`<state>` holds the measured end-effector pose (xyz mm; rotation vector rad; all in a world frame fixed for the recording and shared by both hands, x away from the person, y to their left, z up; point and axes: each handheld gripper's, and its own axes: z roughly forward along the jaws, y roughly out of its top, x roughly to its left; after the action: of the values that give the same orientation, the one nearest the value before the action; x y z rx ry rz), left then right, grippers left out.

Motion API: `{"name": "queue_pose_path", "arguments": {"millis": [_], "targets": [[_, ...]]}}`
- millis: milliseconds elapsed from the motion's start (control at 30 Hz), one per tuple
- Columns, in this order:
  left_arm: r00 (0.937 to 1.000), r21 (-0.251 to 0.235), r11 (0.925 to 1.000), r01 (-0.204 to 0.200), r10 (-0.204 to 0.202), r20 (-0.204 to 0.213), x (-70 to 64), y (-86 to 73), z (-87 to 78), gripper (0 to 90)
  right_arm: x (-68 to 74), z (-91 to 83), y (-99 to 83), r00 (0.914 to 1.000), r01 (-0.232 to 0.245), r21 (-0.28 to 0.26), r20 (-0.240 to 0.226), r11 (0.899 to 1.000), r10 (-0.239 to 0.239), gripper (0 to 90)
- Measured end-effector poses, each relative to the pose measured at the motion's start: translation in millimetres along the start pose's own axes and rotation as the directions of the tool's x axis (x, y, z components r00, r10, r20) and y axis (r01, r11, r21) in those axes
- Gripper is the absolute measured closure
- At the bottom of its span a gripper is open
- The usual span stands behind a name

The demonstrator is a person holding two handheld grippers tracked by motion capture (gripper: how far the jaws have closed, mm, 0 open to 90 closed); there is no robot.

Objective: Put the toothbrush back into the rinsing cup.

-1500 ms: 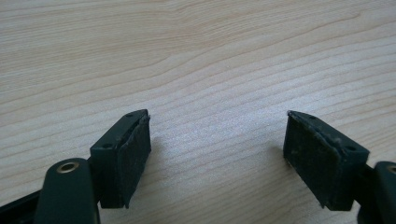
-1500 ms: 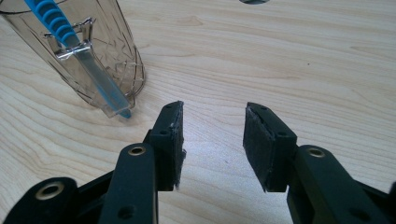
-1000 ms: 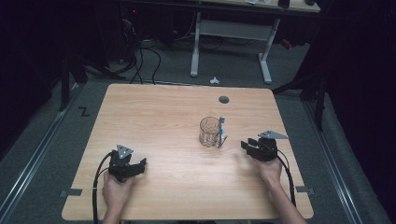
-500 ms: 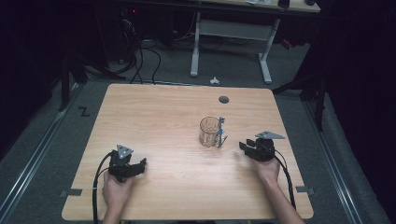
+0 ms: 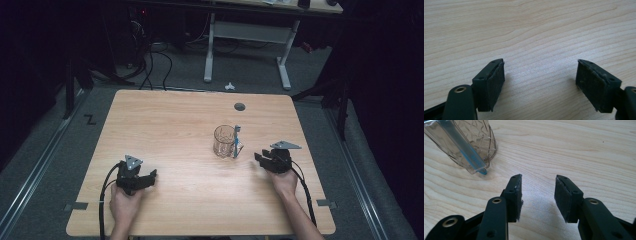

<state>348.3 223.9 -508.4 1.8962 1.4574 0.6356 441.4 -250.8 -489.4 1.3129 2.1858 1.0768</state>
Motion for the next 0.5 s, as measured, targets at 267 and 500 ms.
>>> {"name": "queue_pose_path", "arguments": {"millis": [267,500], "targets": [[1.0,0.001,1.0,0.0,0.0,0.0,0.0,0.0,-0.1,23.6,0.4,2.0,-0.2,0.9999,0.008,0.009,0.008,1.0,-0.008,57.5],[1.0,0.001,1.0,0.0,0.0,0.0,0.0,0.0,0.0,23.6,2.1,5.8,-0.9,0.9999,0.008,0.019,0.008,1.0,-0.008,57.2]]}}
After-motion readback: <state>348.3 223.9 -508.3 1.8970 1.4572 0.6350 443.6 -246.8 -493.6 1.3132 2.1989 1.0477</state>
